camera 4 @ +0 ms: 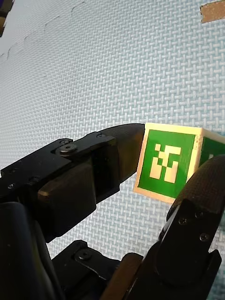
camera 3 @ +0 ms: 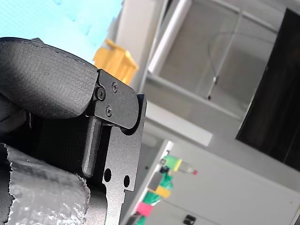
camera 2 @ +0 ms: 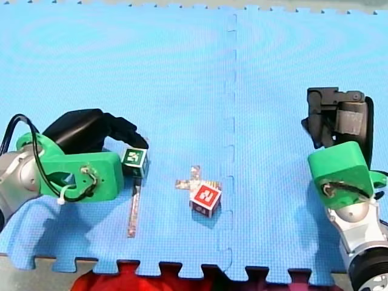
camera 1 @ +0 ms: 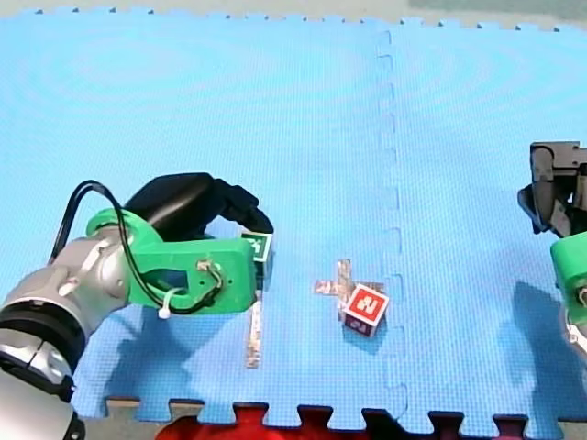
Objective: Stack cube left
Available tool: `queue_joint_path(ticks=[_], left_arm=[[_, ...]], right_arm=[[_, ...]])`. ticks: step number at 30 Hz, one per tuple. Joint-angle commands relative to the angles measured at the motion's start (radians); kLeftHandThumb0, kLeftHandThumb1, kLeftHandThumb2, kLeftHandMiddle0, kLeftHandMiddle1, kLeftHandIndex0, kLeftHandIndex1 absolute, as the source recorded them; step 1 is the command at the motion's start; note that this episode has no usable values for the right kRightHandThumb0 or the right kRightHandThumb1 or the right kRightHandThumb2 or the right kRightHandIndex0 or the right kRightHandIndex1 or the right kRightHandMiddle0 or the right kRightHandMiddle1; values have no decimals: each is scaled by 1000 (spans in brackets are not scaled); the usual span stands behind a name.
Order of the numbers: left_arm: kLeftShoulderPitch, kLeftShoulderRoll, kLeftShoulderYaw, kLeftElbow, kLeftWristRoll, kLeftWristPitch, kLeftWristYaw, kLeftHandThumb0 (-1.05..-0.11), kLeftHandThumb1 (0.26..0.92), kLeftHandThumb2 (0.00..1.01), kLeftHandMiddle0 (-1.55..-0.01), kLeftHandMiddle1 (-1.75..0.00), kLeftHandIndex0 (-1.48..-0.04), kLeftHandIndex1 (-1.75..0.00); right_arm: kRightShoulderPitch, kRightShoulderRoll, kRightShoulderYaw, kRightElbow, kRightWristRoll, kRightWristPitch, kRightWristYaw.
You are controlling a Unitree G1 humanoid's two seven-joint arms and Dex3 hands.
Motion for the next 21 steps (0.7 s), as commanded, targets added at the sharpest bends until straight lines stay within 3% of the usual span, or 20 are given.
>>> queue_joint_path(ticks=[1, 11, 16, 21], left_arm=[[3, 2, 0, 0, -2, 4, -1, -543, 861, 0, -853, -1746, -1299, -185], [0, 12, 16, -12, -15, -14, -4, -541, 857, 0, -881, -1746, -1317, -184], [-26, 64, 42, -104, -35, -112, 12, -565, 868, 5, -885, -1746, -1326, -191], [-23, 97, 56, -188, -38, -120, 19, -528, 858, 1, -890, -1746, -1320, -196]], right_arm=[[0, -2, -1, 0, 1, 3, -5], [-2, -1, 1, 9, 4, 3, -4], [0, -1, -2, 15, 9, -3, 2], [2, -1, -2, 20, 9, 2, 5]])
